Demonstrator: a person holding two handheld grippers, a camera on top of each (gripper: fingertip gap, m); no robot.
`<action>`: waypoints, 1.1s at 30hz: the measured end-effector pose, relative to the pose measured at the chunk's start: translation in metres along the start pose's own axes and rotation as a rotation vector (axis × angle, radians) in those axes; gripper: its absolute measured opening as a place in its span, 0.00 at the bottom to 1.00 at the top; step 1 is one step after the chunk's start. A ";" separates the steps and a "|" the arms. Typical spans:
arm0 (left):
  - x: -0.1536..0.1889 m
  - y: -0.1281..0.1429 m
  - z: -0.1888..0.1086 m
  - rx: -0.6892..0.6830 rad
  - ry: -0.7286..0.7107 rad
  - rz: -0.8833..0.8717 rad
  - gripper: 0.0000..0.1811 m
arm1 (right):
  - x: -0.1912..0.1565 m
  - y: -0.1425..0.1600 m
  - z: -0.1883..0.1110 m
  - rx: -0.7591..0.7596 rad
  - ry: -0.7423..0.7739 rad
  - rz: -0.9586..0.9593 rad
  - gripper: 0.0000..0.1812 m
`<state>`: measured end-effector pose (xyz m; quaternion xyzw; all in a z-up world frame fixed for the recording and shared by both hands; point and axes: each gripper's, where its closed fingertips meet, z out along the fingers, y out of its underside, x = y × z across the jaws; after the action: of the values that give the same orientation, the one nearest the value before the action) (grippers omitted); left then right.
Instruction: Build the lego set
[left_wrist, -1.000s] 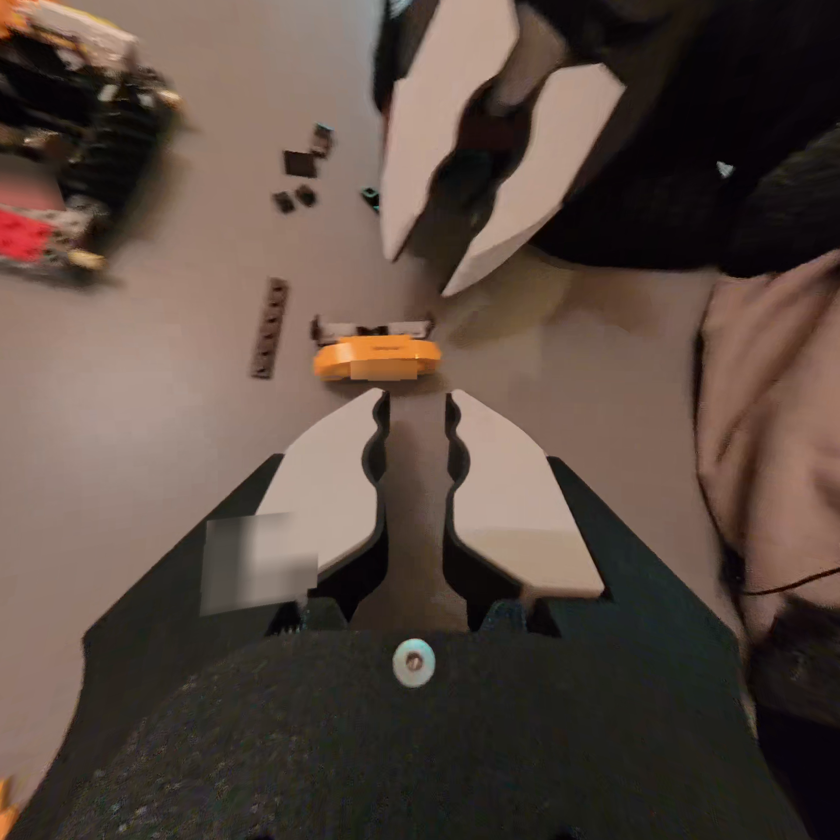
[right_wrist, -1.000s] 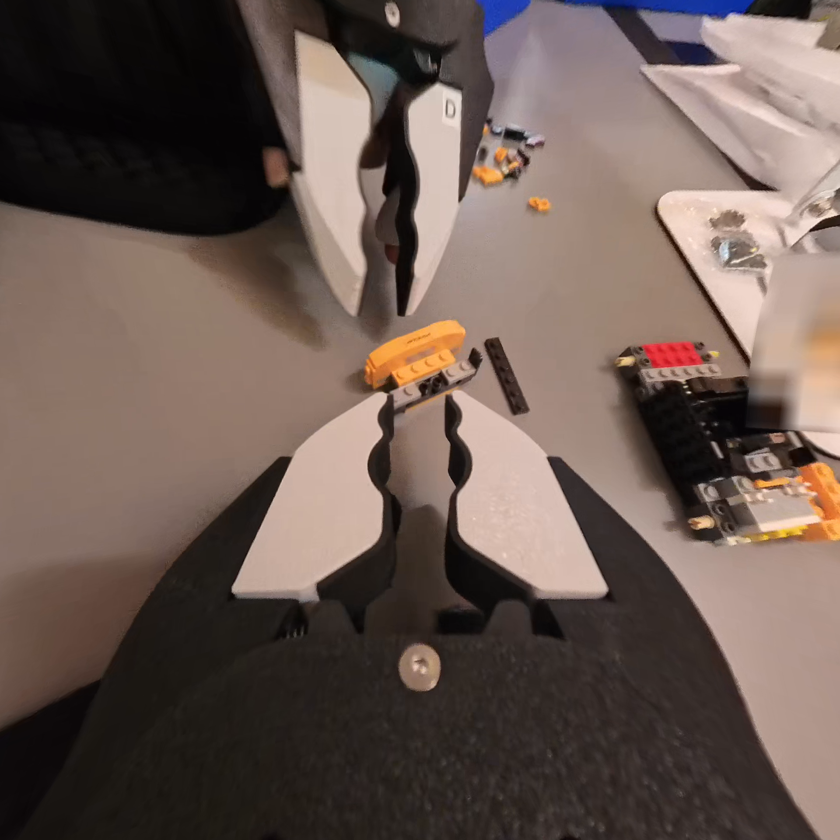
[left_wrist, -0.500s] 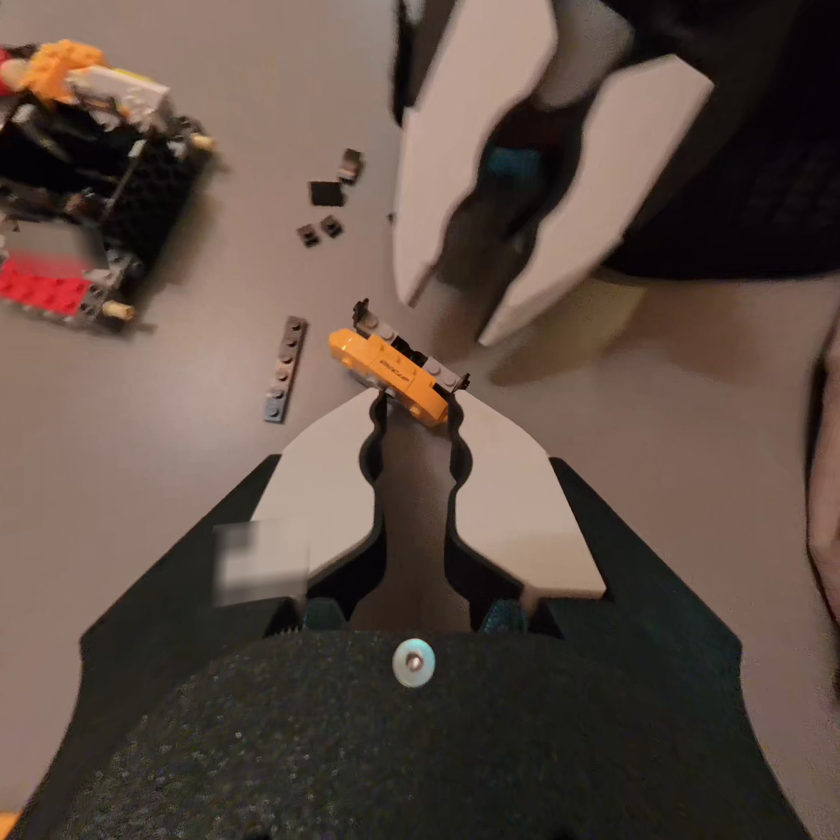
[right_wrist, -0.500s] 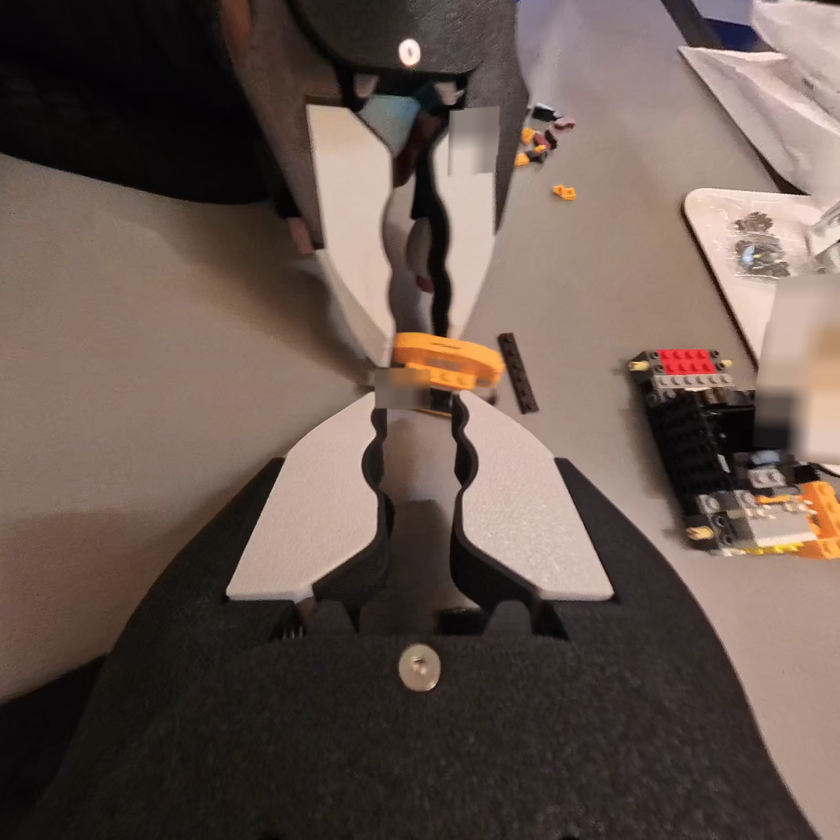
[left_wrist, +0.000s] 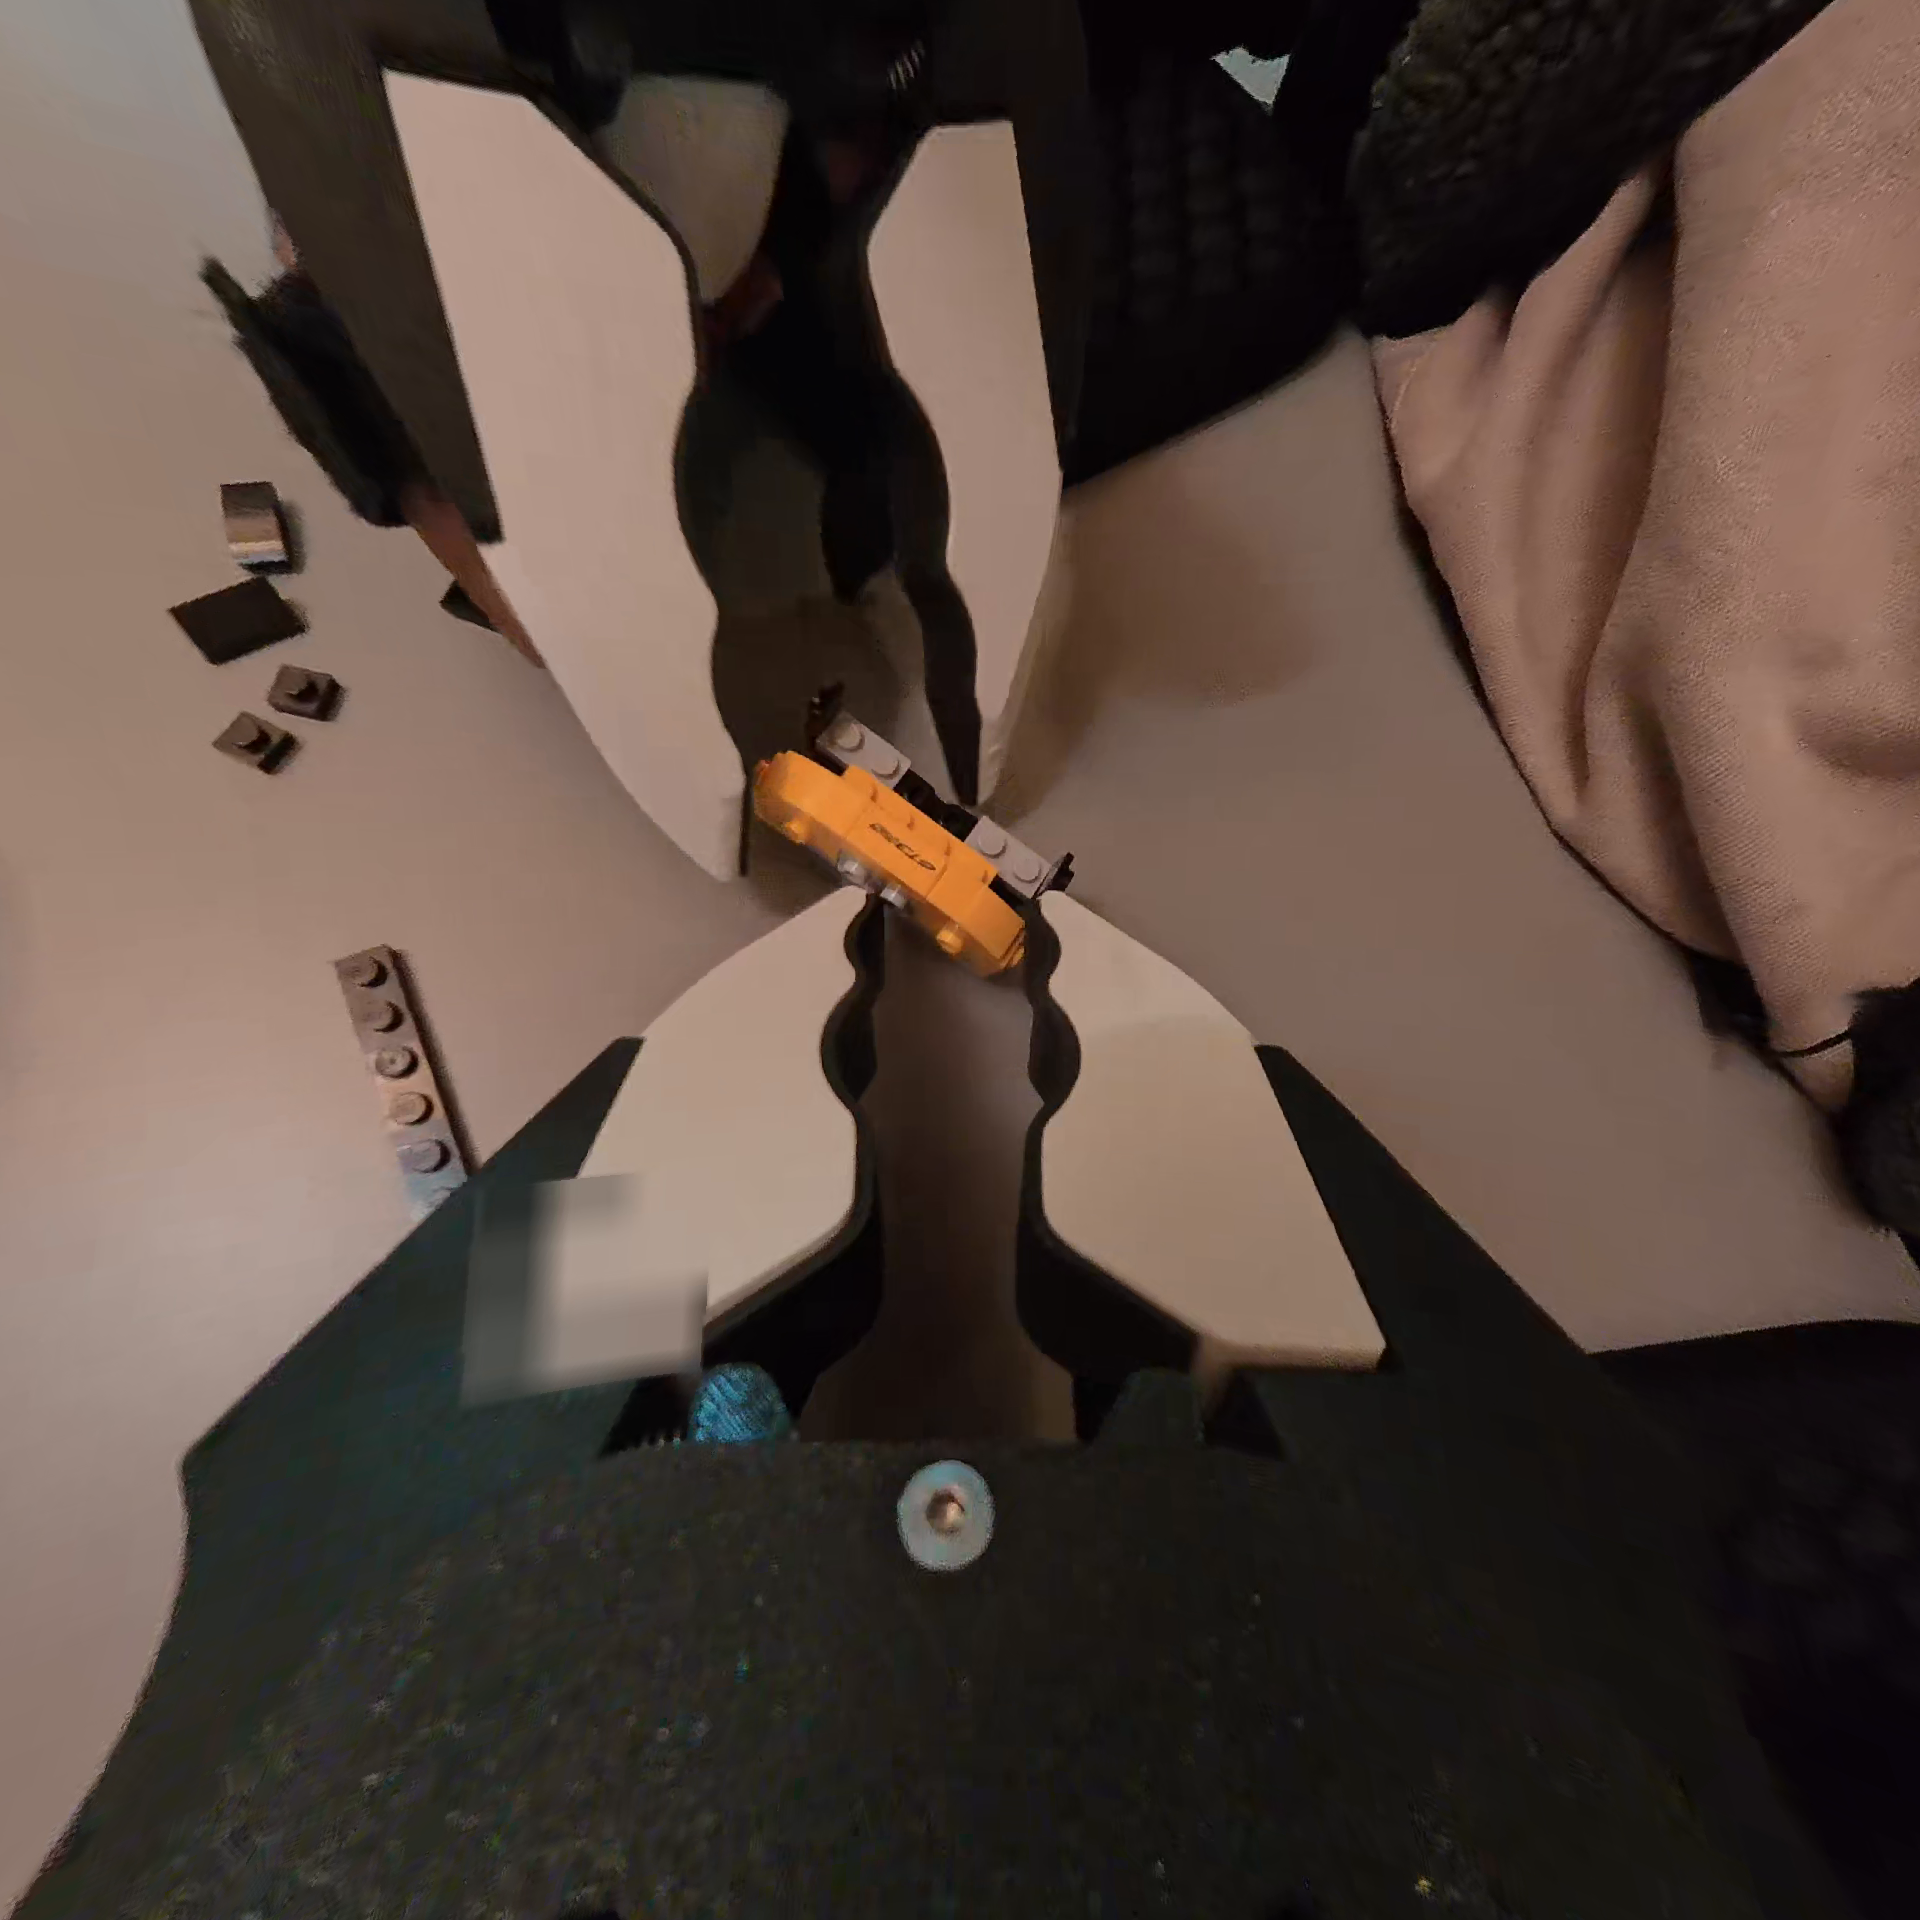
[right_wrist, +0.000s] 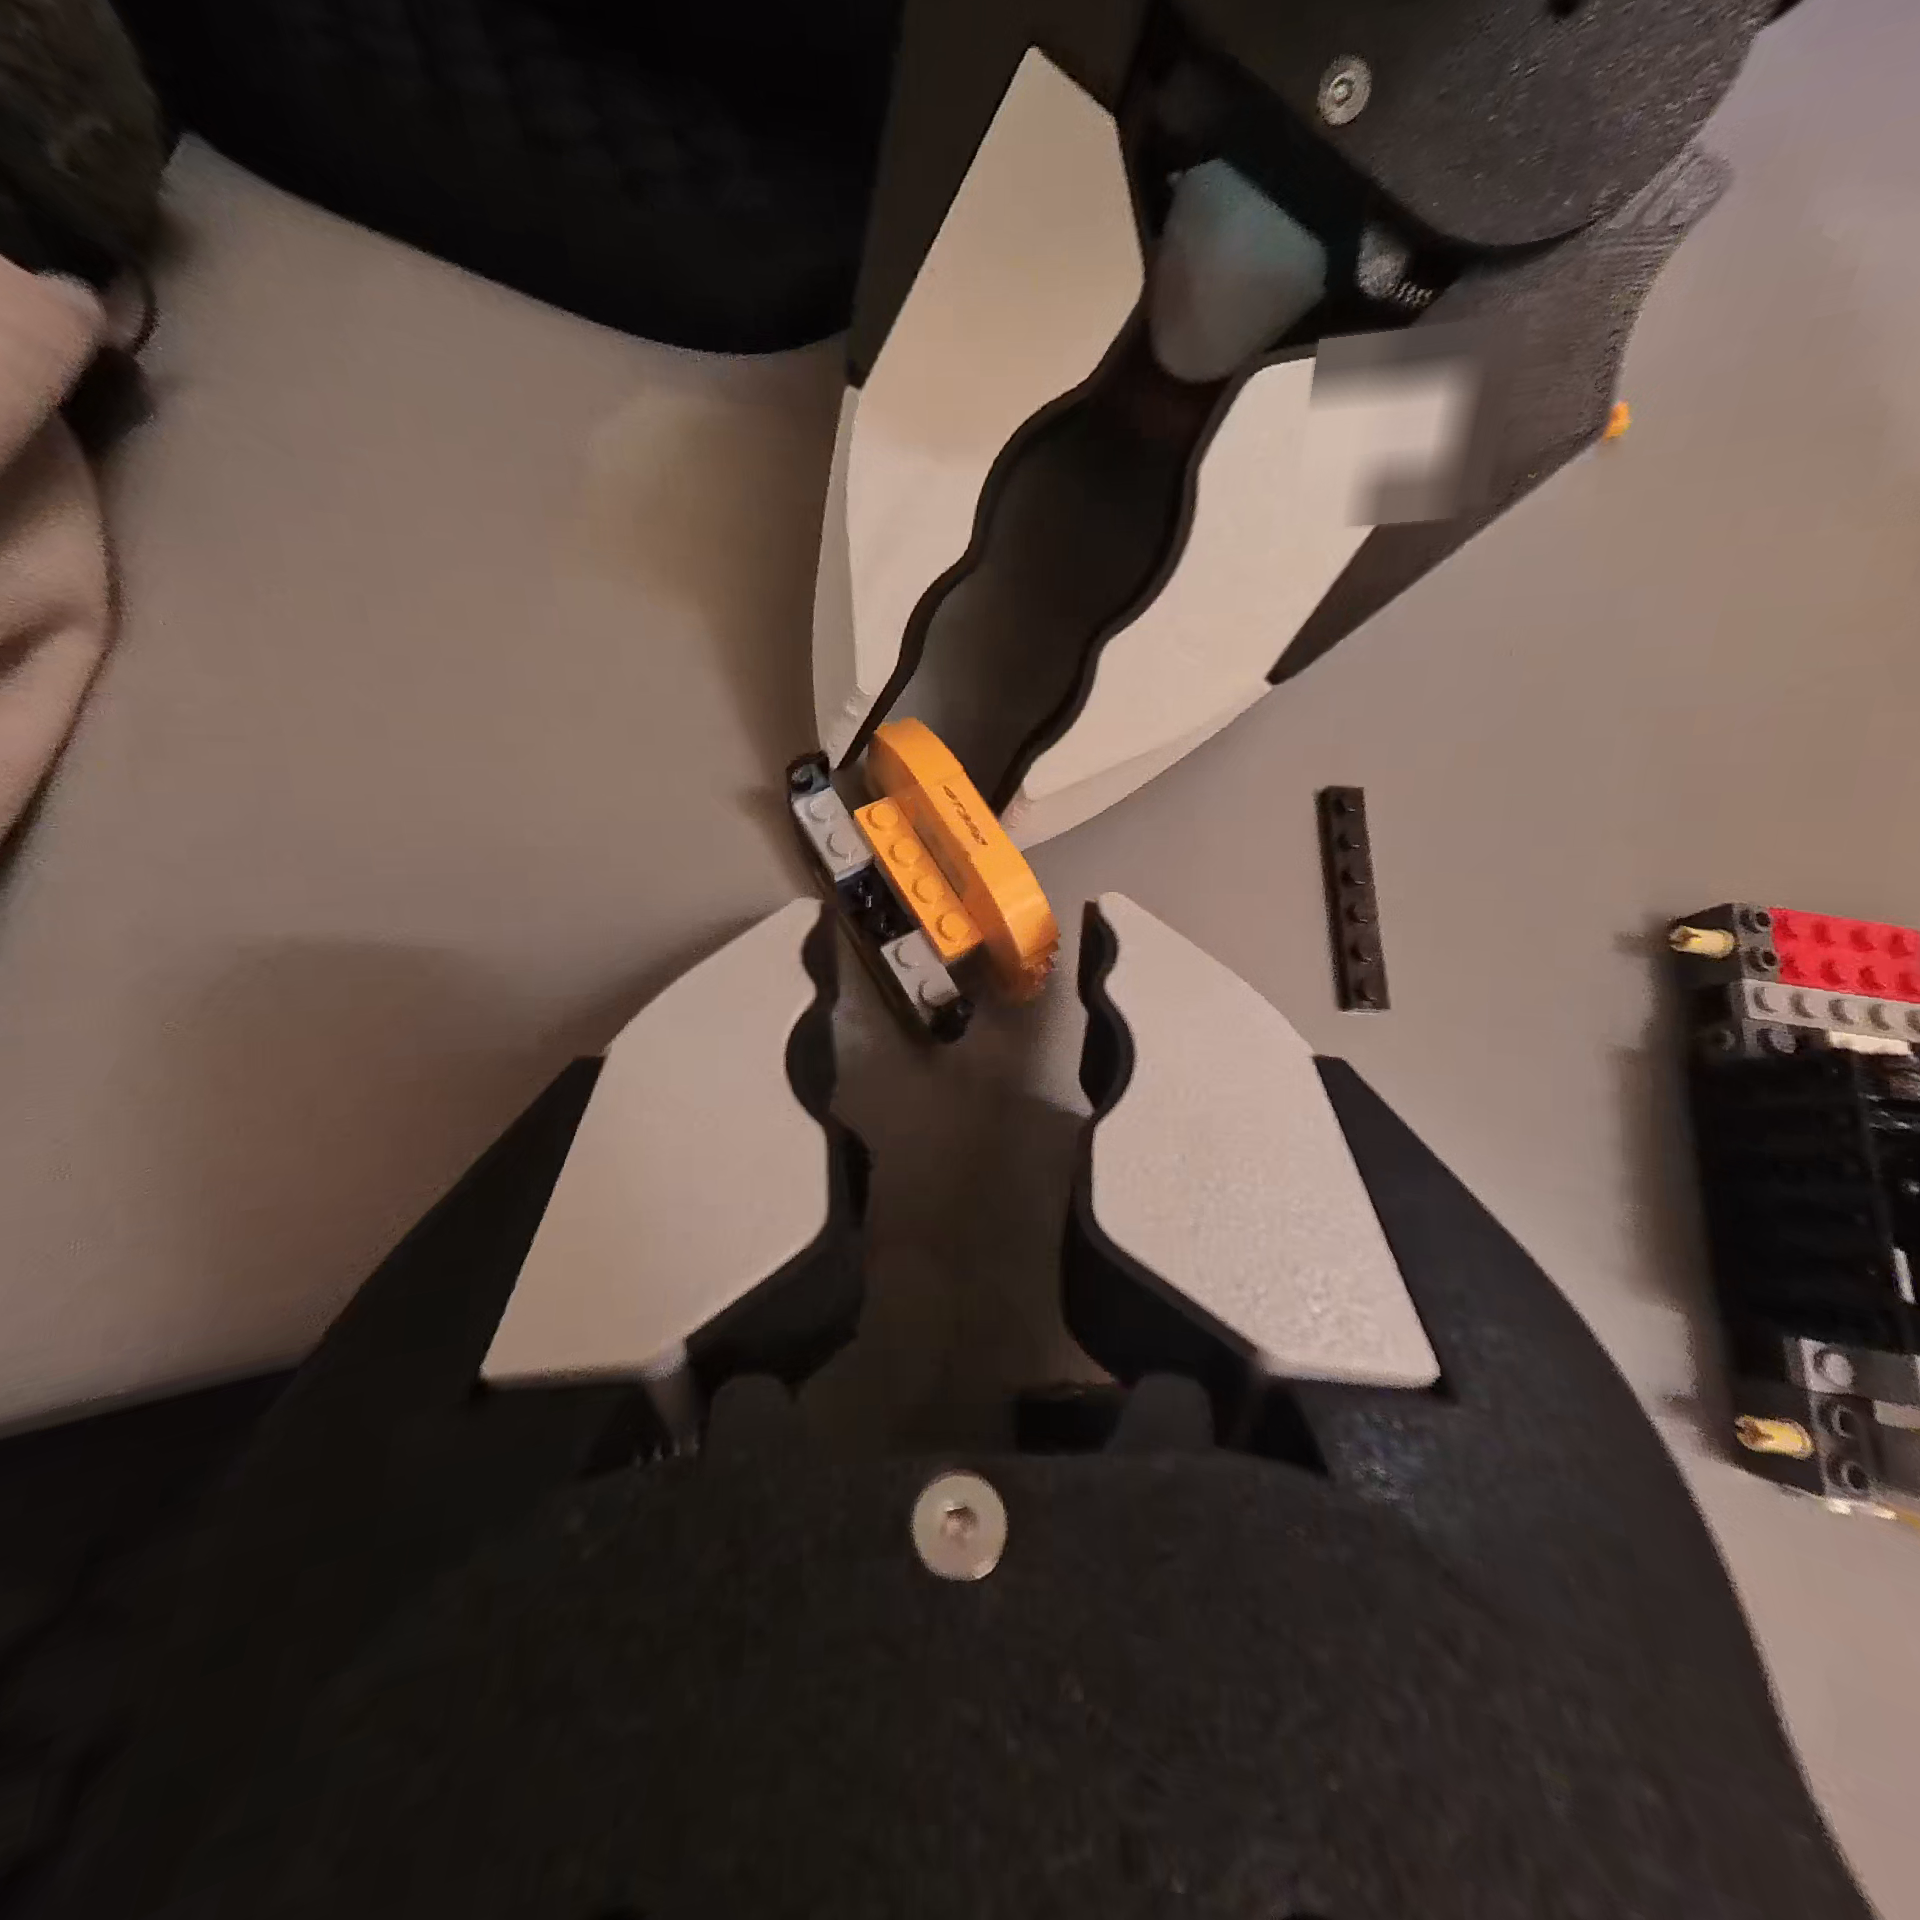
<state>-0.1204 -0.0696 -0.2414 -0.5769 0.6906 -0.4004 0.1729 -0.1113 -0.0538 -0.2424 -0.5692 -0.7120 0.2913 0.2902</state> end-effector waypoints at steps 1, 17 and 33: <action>-0.002 0.000 0.000 0.005 -0.018 0.003 0.15 | 0.001 0.000 0.001 0.007 0.012 0.006 0.22; -0.023 0.012 -0.011 -0.066 -0.415 -0.030 0.20 | 0.023 0.005 0.003 -0.083 0.222 0.207 0.19; -0.025 0.016 -0.016 -0.058 -0.432 -0.031 0.19 | 0.023 -0.002 -0.007 -0.015 0.192 0.209 0.22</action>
<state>-0.1357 -0.0406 -0.2489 -0.6646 0.6398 -0.2500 0.2940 -0.1117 -0.0308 -0.2346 -0.6678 -0.6198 0.2588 0.3207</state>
